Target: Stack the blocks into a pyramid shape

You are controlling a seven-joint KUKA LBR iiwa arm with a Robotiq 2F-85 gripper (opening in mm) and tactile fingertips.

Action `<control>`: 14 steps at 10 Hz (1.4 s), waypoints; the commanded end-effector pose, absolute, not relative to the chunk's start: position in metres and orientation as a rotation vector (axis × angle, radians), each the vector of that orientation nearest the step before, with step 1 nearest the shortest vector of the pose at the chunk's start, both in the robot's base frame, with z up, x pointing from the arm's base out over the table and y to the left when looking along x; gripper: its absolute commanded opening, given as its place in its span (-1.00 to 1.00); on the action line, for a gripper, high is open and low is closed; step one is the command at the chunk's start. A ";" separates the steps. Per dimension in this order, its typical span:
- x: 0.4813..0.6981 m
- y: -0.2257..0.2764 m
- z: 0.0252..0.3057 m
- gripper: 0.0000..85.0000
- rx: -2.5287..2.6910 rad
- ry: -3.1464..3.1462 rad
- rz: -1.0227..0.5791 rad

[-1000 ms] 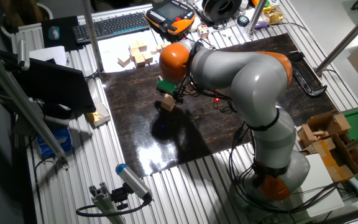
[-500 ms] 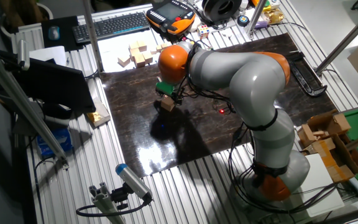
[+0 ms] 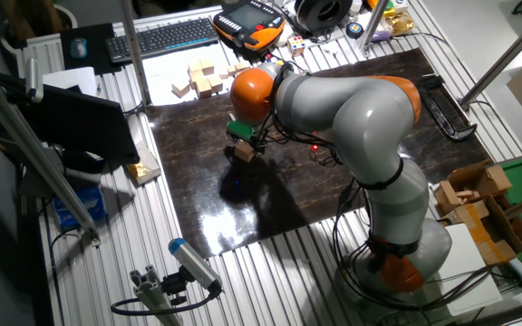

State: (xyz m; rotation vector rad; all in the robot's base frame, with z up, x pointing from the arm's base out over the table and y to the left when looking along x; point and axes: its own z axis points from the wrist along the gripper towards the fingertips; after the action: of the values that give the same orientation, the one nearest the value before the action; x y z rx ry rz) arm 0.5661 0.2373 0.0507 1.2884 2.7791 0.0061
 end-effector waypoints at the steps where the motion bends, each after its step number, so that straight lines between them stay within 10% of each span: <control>1: 0.566 0.237 0.051 0.87 1.280 2.784 0.008; 4: 0.567 0.235 0.051 -0.98 1.246 2.798 0.015; 14: 0.590 0.219 0.115 -0.98 0.806 2.987 0.008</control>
State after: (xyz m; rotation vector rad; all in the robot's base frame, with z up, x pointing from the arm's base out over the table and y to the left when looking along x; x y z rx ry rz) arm 0.5915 0.2175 0.1167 0.8877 2.9644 0.0077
